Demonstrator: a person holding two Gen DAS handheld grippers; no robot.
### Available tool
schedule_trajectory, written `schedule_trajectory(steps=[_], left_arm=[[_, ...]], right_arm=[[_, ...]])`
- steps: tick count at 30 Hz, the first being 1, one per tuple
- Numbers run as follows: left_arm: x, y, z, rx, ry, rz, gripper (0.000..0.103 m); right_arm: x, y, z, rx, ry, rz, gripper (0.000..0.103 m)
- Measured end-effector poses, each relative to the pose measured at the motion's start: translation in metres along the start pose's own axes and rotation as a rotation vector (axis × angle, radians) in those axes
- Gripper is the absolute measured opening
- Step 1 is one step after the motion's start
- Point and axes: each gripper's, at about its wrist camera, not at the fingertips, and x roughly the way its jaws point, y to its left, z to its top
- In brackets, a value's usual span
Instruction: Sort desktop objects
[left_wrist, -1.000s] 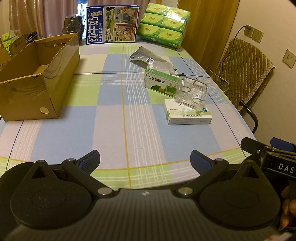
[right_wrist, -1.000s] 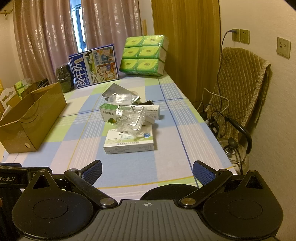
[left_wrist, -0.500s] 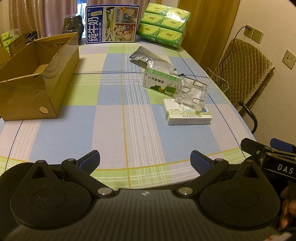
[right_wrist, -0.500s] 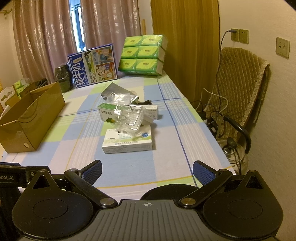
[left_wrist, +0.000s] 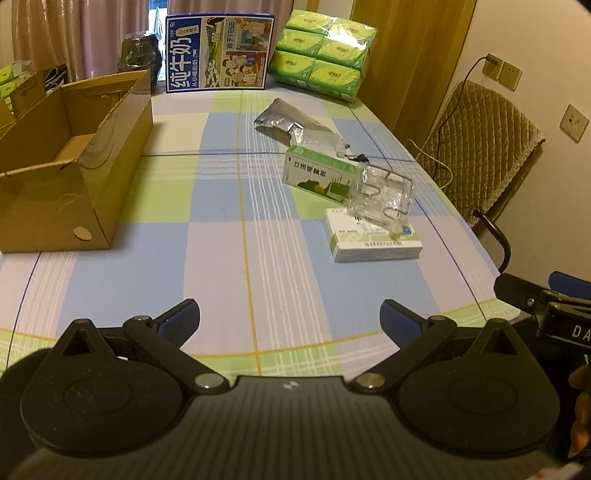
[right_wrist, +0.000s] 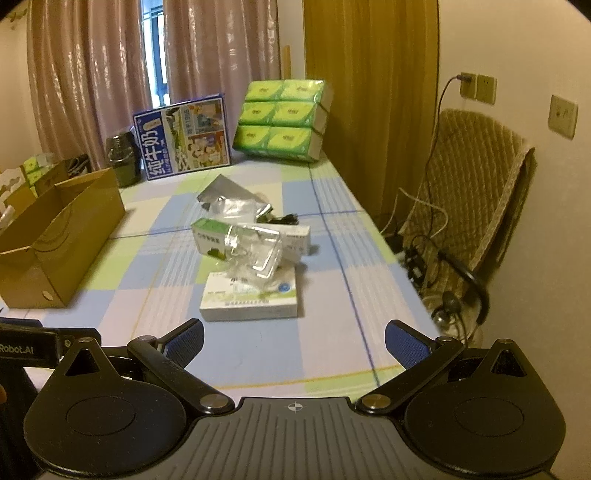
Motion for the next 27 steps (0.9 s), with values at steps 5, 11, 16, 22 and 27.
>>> schedule_trajectory(steps=[5,11,16,22,27], left_arm=[[0.002,0.004,0.012,-0.001,-0.011,-0.002,0.102],[0.016,0.003,0.029,0.013,-0.013,-0.035,0.102],[0.03,-0.003,0.043,0.056,-0.015,-0.059,0.102],[0.052,-0.006,0.059,0.1,-0.011,-0.079,0.102],[0.07,-0.016,0.073,0.134,-0.016,-0.113,0.102]], right_arm=[[0.005,0.002,0.009,-0.009,-0.029,0.021,0.101],[0.031,-0.001,0.013,0.017,-0.008,0.032,0.101],[0.056,0.006,0.01,-0.005,0.009,0.042,0.101],[0.082,0.006,0.007,-0.005,0.025,0.038,0.101],[0.102,-0.001,0.004,0.01,0.032,0.033,0.101]])
